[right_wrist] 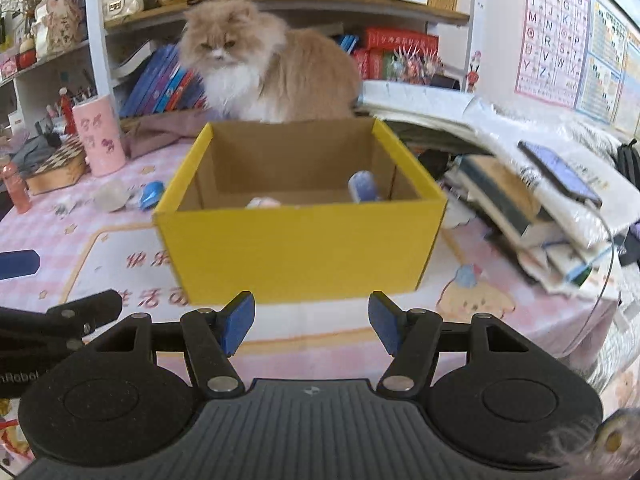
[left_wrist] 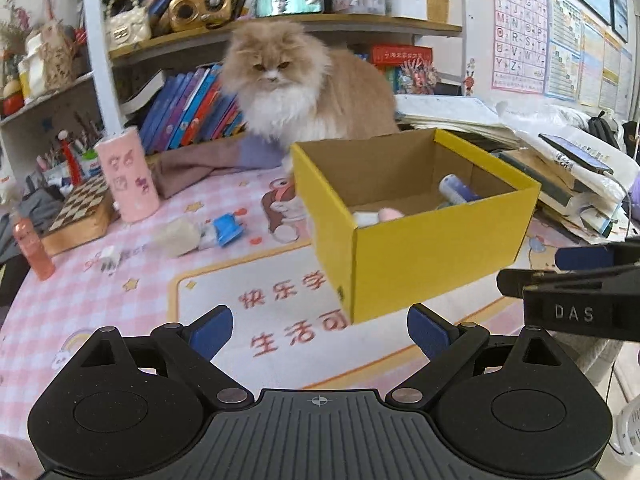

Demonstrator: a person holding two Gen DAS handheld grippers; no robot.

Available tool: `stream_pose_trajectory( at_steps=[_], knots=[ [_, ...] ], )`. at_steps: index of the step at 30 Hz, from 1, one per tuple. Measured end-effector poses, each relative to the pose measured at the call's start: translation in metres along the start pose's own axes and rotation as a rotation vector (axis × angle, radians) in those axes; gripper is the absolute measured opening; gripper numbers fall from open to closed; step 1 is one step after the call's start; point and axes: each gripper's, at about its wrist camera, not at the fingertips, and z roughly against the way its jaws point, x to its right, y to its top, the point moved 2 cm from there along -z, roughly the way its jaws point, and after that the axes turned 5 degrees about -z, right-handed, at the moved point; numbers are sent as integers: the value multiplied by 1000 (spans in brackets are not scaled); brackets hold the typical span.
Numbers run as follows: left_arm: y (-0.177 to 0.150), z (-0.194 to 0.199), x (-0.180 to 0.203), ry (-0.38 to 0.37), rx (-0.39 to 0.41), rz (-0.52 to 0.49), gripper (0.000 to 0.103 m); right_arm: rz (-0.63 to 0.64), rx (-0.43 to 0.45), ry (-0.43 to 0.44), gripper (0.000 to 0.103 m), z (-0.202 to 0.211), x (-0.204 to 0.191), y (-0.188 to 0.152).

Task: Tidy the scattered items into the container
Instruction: 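Move both tools back from the box toward the remaining items on the table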

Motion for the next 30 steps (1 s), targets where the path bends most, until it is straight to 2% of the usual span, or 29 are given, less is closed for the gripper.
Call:
stream_pose_trajectory(
  at_steps=[11,22,30],
  knots=[
    [-31,15,-39,-15,-66,24,96,4,-72,17,66,7,-53,-24],
    [-46,22,-74,-37,-87,19,96,18,-99,26,74,7,-98,-33],
    [-58,31,-107,-4,-89,41,96,36,-115,61,74,1,-133,-36]
  ],
)
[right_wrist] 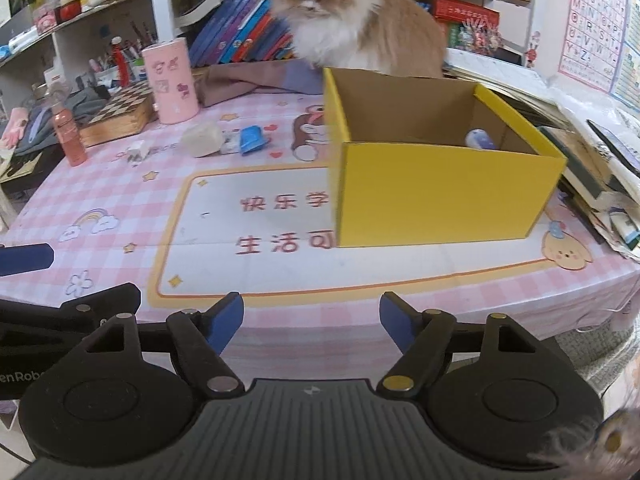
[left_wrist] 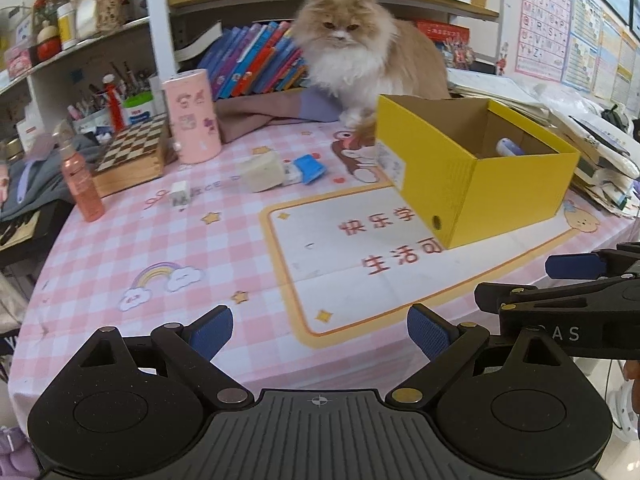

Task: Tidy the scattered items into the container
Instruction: 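Move both tools back from the box toward the remaining items on the table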

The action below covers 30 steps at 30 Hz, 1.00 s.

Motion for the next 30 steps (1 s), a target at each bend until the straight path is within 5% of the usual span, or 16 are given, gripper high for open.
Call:
stream_pose_trajectory(
  at_steps=[20,30],
  knots=[
    [-40,28,-91,132,-8,151,96,147,-19,123,75,-11,-104,-6],
    [-39,20,-107,140,-10,187,96,182,-26,130,75,-23,-118,3]
  ],
)
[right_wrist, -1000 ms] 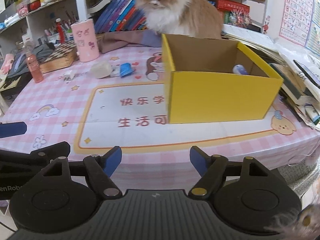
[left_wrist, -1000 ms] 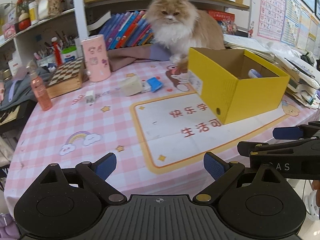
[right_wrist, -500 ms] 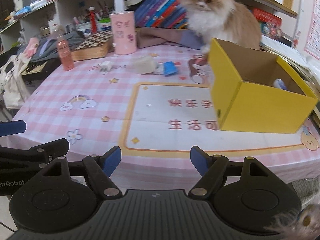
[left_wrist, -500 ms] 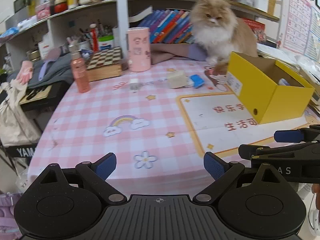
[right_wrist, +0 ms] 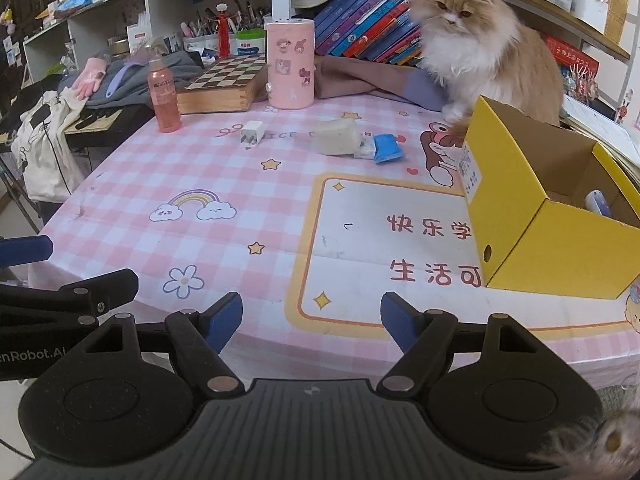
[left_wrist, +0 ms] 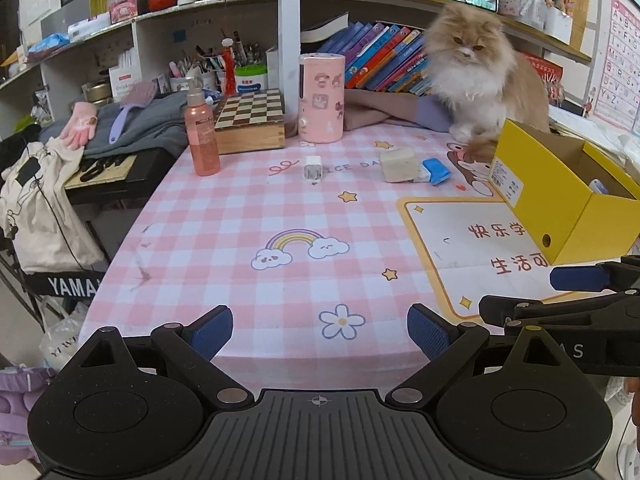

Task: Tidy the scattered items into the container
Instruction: 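Move both tools back from the box toward the remaining items on the table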

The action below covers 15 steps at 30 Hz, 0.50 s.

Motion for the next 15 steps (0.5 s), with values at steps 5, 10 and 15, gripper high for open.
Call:
stream_pose_trajectory(
  at_steps=[5,10,15],
  knots=[
    [8,-15,1,-5,-6,1,96,2,-8,-5,75,-14,6,10],
    [25,-37,3,1,-18,2,96,1,-20,3,74,-37,15,29],
    [44,-63,2,8,-21,-1,96,9,-18,11,74,-63,22,52]
  ],
)
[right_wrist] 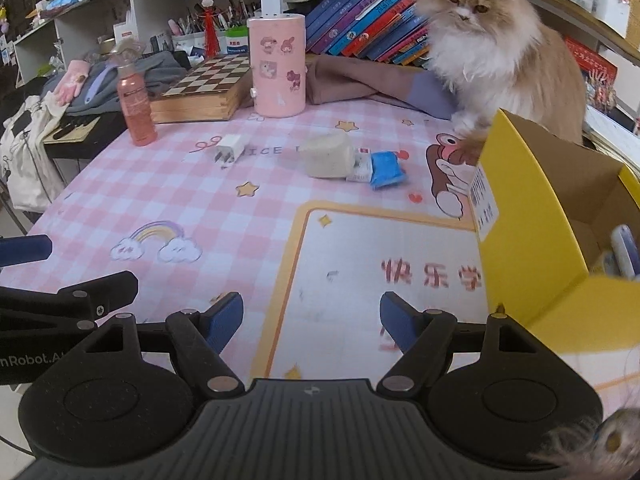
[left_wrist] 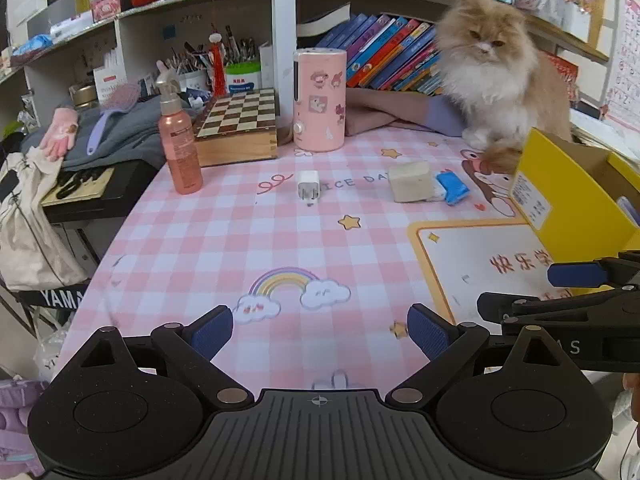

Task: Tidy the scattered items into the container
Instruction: 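Move both tools back from the box toward the remaining items on the table, then grasp the white block with the right tool while the left tool grasps the white charger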

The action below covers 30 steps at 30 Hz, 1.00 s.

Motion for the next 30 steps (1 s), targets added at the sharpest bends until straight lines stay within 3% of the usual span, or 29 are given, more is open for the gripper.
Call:
stream_pose_trajectory(
  at_steps=[16,30],
  knots=[
    [67,-75,-11,51,5,-22,94,-49,17,-17,72,-76,32,71],
    [116,-161,-26,68,-48,-37,69,-7,27,10,64,-138,15,118]
  ],
)
